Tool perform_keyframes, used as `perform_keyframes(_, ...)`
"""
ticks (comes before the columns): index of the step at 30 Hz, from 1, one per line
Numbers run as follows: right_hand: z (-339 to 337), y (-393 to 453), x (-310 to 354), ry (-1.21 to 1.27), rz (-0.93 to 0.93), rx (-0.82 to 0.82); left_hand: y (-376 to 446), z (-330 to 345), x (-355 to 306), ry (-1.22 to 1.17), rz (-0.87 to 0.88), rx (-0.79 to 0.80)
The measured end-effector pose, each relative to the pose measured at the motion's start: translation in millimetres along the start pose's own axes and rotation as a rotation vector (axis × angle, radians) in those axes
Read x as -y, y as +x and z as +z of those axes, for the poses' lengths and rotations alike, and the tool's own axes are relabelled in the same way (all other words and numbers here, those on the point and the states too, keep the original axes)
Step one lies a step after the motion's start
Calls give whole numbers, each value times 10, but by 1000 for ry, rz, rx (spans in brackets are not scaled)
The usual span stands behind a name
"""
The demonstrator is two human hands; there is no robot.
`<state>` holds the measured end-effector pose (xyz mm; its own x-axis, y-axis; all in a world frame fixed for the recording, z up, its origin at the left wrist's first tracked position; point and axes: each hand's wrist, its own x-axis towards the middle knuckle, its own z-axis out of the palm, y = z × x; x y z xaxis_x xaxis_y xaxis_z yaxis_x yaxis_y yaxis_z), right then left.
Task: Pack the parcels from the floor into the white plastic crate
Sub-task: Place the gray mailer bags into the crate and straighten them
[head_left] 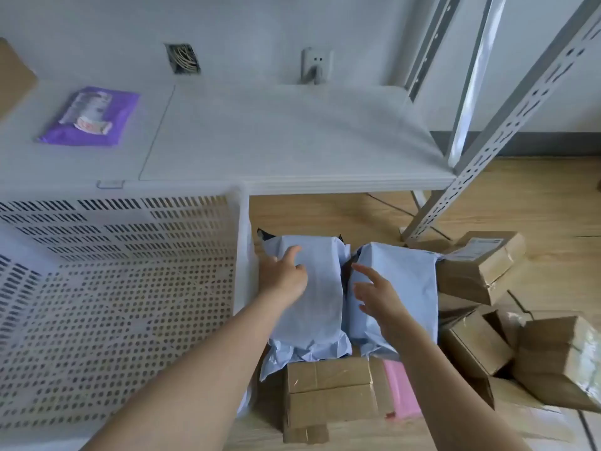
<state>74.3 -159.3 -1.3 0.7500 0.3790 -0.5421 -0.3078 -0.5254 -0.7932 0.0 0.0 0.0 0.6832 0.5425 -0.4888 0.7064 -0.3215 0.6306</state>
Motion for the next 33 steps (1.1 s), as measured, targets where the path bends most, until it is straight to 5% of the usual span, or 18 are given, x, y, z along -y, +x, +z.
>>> perform_keyframes(13, 403, 175, -553, 242, -82, 181, 249, 305, 313, 22, 64, 128)
perform_keyframes(22, 252, -61, -164, 556, -259, -24, -57, -209, -178, -108, 357, -59)
perform_keyframes(33, 419, -333, 746, 457, -656, 134, -413, -1197, -228, -246, 478, -213)
